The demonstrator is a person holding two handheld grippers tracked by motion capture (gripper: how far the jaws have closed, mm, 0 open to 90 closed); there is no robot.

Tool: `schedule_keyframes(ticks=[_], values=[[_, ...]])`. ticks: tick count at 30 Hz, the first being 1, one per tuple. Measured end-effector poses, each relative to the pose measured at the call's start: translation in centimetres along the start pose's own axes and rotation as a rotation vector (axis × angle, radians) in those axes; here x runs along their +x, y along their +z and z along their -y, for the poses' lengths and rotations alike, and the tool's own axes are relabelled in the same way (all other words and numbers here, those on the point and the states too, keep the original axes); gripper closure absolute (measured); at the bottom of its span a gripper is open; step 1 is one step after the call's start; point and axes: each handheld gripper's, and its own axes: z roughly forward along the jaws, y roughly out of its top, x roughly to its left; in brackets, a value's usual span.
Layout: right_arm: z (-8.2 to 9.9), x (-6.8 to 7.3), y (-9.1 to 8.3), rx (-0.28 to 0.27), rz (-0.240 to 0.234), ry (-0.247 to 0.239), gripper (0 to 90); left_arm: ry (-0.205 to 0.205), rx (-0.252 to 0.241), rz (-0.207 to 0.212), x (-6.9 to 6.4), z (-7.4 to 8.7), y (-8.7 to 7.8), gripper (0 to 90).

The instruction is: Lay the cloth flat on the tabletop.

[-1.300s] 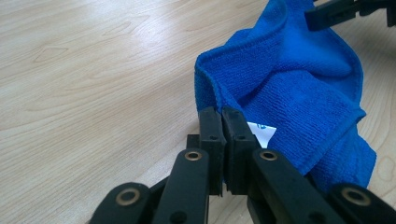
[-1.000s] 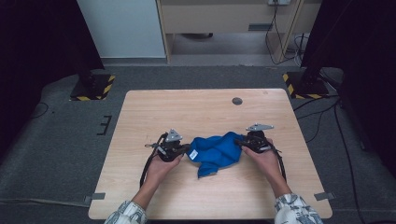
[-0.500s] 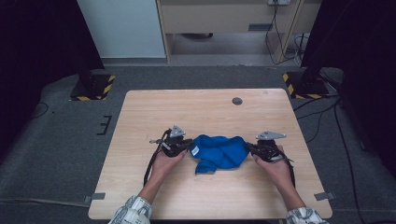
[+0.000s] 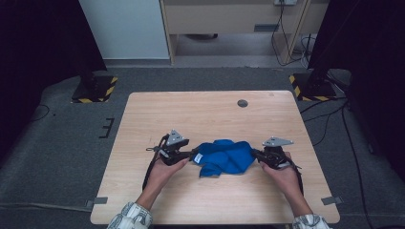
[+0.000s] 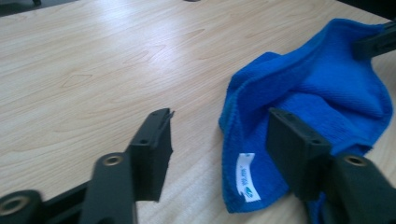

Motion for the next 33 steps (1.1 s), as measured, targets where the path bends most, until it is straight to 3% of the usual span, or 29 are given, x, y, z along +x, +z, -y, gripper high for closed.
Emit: schedule_keyframes(ticks=[4,8,10,14,18,21,25,33], values=[[0.1,0.0,0.0,-0.010,0.001,-0.003,86.6,0.022,0.060,-0.008,-0.4,1.2,0.8,31.5],[0.0,-0.1,-0.2,-0.024,0.003,0.009,86.4,0.003,0.132,0.000,-0.1,2.1,1.7,30.4],[0.1,-0.2,-0.3,-0.028,0.003,0.008,86.4,0.007,0.147,0.003,-0.1,2.3,1.9,33.2],[0.2,-0.4,-0.4,-0.037,0.005,0.020,86.3,0.032,0.171,0.000,0.0,2.5,2.1,51.6],[0.0,-0.4,-0.8,-0.053,0.004,0.029,86.5,0.026,0.168,0.016,0.1,2.3,2.0,72.6],[-0.2,-0.4,-1.1,-0.070,0.006,0.022,86.6,-0.004,0.142,0.026,0.1,1.9,2.0,84.6],[-0.6,-0.2,-1.7,-0.101,0.006,0.023,86.6,-0.007,0.094,0.028,-0.3,1.1,1.3,86.5],[-1.9,0.7,-2.9,-0.144,-0.004,0.001,86.6,-0.012,0.046,0.032,-0.4,-0.4,-0.8,86.4]])
